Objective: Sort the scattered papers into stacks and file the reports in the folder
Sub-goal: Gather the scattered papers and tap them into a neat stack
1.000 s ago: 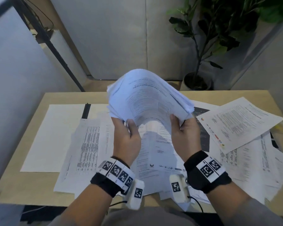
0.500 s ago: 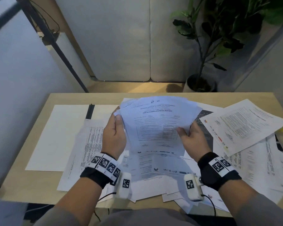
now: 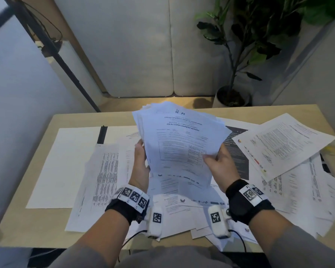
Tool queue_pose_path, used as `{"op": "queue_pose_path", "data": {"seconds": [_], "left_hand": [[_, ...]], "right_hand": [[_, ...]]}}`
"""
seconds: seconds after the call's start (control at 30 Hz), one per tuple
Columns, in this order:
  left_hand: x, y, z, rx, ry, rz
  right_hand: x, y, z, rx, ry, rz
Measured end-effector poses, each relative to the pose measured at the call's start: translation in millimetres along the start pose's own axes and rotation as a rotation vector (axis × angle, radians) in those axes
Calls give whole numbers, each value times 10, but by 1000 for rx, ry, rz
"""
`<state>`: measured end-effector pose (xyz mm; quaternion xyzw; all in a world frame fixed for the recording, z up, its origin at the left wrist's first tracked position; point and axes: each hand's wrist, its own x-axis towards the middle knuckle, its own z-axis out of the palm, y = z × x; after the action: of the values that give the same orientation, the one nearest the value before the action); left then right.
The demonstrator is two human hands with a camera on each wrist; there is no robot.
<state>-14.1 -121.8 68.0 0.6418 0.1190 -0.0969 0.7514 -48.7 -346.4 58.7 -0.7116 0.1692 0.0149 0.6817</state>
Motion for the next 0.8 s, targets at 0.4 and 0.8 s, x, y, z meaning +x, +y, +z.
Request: {"op": "queue_pose_path", "data": {"seconds": [0.4,0.8], "left_hand": [[80,-148,-326,470,-103,70],[69,-85,-304,563,9,215]], "right_hand": [[-58,-7,-12,12,-56,-35],[-212,-404,10,-354,141,-505]]}}
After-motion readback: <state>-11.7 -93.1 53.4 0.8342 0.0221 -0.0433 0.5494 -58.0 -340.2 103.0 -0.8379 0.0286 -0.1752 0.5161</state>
